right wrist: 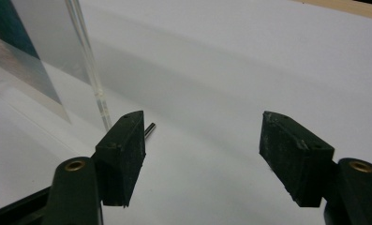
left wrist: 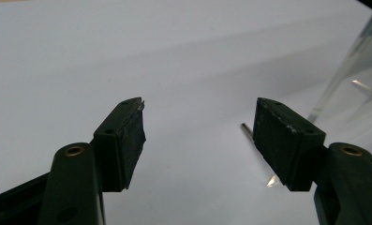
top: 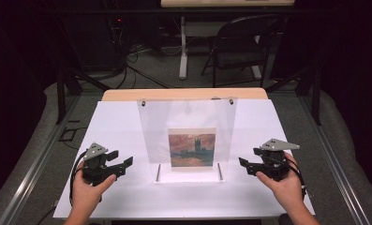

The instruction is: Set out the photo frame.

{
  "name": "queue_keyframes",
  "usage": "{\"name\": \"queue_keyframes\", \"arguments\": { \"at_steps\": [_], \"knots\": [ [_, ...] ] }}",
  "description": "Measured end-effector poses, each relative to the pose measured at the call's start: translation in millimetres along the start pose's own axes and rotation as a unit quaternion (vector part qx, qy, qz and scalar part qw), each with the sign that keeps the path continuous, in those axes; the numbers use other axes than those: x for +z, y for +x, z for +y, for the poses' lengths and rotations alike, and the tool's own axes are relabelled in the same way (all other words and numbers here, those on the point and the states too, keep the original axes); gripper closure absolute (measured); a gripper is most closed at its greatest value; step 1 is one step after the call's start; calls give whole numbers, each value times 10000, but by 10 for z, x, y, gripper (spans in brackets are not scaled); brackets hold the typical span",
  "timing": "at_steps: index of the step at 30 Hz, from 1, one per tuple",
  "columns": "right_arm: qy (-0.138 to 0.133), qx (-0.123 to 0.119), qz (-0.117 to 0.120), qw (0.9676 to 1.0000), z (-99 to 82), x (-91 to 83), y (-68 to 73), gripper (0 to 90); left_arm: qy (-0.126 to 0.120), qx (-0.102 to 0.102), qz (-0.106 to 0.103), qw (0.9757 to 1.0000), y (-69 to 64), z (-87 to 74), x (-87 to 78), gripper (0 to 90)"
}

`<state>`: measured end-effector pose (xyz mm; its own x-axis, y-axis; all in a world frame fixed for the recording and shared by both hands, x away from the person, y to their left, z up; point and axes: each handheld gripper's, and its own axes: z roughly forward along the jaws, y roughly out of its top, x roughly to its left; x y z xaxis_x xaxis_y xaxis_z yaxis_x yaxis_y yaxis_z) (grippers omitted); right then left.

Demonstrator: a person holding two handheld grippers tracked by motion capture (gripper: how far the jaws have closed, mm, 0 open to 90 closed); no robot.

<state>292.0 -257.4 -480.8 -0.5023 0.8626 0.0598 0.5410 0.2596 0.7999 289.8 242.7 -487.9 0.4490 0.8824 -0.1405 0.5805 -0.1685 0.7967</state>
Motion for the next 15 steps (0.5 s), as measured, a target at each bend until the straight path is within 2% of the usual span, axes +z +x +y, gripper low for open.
{"name": "queue_keyframes", "arguments": {
  "at_steps": [4, 7, 15],
  "knots": [
    [-98, 24, -141, 9998, -135, 84, 4, 314, 23, -94, 29, 9999, 29, -123, 72, 339],
    [-90, 2, -206, 9997, -219, 141, -1, 319, 78, -65, 6, 9999, 19, -195, 113, 350],
    [94, -155, -159, 9997, -360, 250, 41, 326, 238, -16, 23, 9997, -11, -337, 238, 350]
  ]
}}
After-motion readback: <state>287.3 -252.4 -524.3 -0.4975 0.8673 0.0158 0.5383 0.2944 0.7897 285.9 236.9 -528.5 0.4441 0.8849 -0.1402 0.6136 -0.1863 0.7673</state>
